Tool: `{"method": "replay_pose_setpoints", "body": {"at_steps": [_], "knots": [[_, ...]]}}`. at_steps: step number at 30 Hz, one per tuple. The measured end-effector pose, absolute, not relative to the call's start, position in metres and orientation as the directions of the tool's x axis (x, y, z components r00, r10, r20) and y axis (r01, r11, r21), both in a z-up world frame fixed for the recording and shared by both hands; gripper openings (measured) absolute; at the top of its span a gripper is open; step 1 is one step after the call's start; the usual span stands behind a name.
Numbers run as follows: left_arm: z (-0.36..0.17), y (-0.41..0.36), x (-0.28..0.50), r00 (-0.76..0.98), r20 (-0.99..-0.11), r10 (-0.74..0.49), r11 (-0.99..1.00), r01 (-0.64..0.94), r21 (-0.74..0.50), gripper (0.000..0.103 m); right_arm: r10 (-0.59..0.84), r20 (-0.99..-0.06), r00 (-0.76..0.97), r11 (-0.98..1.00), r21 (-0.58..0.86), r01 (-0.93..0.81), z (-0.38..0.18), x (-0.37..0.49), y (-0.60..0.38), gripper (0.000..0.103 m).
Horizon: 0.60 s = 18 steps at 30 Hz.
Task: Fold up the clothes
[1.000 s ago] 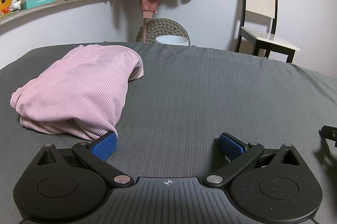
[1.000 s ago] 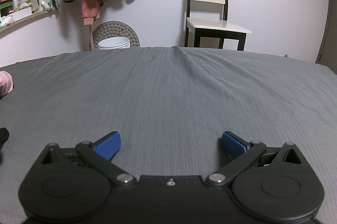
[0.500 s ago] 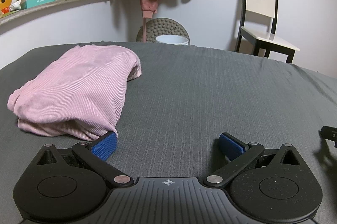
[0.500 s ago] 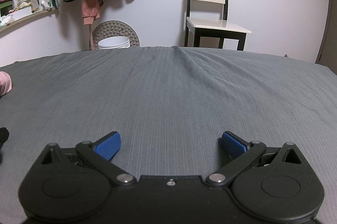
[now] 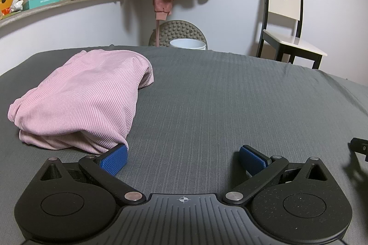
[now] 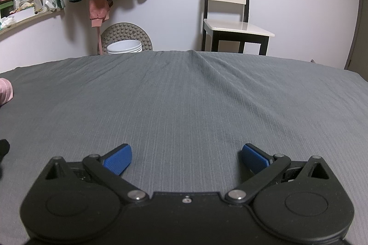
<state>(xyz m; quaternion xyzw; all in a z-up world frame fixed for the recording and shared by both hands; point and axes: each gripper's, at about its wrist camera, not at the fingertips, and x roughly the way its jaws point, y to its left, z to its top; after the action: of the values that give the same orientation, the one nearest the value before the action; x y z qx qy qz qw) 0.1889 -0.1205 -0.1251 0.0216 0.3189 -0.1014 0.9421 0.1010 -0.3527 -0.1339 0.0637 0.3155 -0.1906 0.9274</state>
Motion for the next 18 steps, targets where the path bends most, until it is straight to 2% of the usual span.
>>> {"method": "replay_pose_setpoints", "body": {"at_steps": [18], "knots": [[-0.1258,-0.1202,0.1876,0.777,-0.606,-0.17,0.98,0.2,-0.018,0.103,-0.315,-0.61,0.727,0.919,-0.004,0.395,-0.1327,0.101,-0.3528,0.103]]}}
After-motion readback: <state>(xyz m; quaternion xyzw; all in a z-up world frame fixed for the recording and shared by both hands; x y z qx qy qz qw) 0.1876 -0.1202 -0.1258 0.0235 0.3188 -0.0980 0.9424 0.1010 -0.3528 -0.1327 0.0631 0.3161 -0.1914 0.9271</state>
